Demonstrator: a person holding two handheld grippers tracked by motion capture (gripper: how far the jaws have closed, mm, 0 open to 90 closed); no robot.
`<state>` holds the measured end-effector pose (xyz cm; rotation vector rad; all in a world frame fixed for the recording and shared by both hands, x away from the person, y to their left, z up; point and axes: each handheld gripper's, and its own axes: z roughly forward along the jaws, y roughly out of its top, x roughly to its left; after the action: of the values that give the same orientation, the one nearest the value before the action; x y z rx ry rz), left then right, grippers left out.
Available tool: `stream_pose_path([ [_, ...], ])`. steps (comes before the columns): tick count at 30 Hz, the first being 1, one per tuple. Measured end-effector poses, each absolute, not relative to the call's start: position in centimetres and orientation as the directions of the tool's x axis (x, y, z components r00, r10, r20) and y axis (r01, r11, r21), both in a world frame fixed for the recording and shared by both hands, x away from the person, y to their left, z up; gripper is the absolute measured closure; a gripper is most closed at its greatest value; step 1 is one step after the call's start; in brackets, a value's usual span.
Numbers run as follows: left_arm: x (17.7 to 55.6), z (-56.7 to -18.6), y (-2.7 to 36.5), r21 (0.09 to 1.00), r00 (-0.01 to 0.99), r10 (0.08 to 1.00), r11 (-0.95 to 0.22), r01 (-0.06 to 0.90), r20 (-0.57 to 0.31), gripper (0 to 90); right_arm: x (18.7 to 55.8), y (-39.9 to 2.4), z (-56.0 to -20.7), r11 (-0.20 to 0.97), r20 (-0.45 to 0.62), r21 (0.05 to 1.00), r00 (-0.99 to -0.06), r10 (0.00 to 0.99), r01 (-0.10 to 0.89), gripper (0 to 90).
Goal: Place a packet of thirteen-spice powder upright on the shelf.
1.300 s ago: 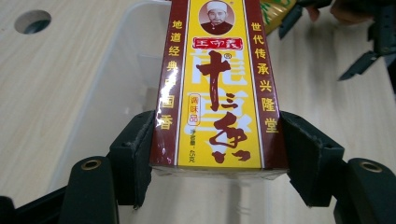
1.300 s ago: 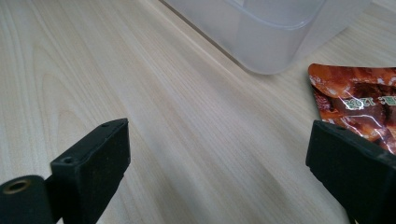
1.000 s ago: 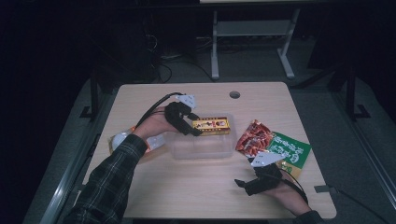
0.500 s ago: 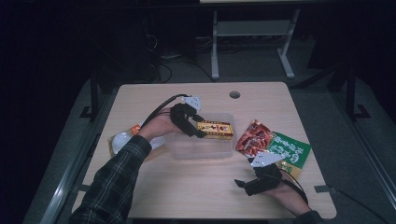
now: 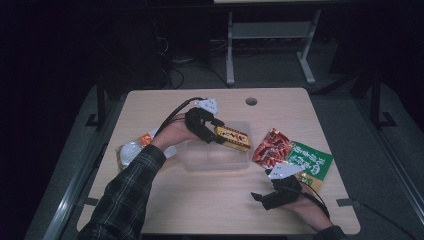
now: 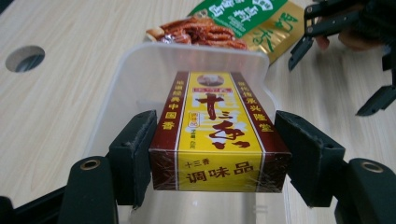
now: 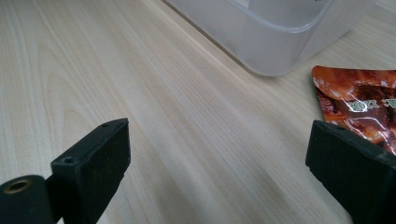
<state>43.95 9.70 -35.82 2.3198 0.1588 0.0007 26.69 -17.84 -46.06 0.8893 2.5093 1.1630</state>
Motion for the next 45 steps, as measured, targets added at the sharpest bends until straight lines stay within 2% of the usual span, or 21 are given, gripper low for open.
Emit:
stream_pose_path([
  [14, 44.2, -34.5, 7.5, 0.792, 0.994, 0.108, -0.604, 0.088, -0.028, 31.8, 26.7, -17.8, -46.0, 0.497, 0.041, 0.757, -0.791, 0.611, 0.424, 6.2],
  [20, 44.4, -34.7, 6.3, 0.811, 0.992, 0.113, -0.575, 0.104, -0.046, 31.8, 26.7, -17.8, -46.0, 0.495, 0.044, 0.758, -0.792, 0.609, 0.424, 6.1],
  [32, 45.3, -35.2, 3.4, 0.820, 0.994, 0.100, -0.563, 0.101, -0.054, 31.8, 26.6, -17.7, -45.9, 0.492, 0.049, 0.761, -0.795, 0.605, 0.422, 6.1],
  [45, 45.6, -37.7, 1.4, 0.797, 0.993, 0.082, -0.593, 0.117, -0.085, 31.8, 26.6, -17.7, -45.9, 0.498, 0.043, 0.764, -0.803, 0.595, 0.410, 6.1],
])
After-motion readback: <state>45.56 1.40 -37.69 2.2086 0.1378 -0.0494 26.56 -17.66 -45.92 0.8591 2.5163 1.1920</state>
